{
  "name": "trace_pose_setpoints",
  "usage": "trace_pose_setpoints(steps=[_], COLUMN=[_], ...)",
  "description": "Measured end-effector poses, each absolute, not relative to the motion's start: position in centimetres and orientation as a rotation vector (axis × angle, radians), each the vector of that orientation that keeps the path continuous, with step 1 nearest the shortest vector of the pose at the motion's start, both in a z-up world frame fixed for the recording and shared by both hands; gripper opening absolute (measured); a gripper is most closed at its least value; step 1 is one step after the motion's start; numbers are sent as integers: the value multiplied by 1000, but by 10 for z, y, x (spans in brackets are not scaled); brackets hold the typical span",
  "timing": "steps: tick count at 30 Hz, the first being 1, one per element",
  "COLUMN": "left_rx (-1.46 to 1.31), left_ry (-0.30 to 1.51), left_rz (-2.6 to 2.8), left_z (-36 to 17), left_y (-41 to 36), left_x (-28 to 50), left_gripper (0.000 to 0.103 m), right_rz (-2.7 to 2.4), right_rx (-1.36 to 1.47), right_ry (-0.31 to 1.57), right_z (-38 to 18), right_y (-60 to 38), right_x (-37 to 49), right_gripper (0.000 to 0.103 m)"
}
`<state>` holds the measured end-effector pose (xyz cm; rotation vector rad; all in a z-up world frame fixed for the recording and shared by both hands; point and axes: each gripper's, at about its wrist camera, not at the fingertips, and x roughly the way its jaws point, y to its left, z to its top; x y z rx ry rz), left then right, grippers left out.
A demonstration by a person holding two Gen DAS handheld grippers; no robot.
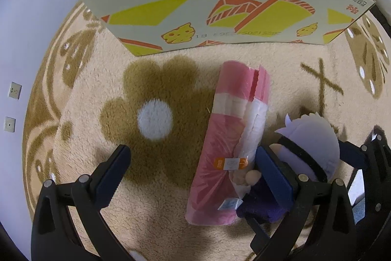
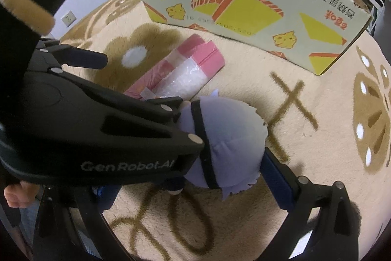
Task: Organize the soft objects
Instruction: 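Grasp the pink-and-white roll with the left tool while the right tool grasps the doll plush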
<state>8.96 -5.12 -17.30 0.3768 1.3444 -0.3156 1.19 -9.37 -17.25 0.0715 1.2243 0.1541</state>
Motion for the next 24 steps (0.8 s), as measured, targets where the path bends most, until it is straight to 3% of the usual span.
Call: trace_pose_setpoints(steps=[18,24], left_rx=[381,372], left_ry=[1342,1349], left_rz=[-294,-338], left_z=[-176,-177], left_y=[-52,-58], left_x=[91,87], left_gripper=[101,81], right_rz=[165,162], right_rx=[83,61], right_ry=[1237,1234], right_z=[-179,-181], right_y=[-101,-97], right_x=[14,14], right_gripper=[103,103])
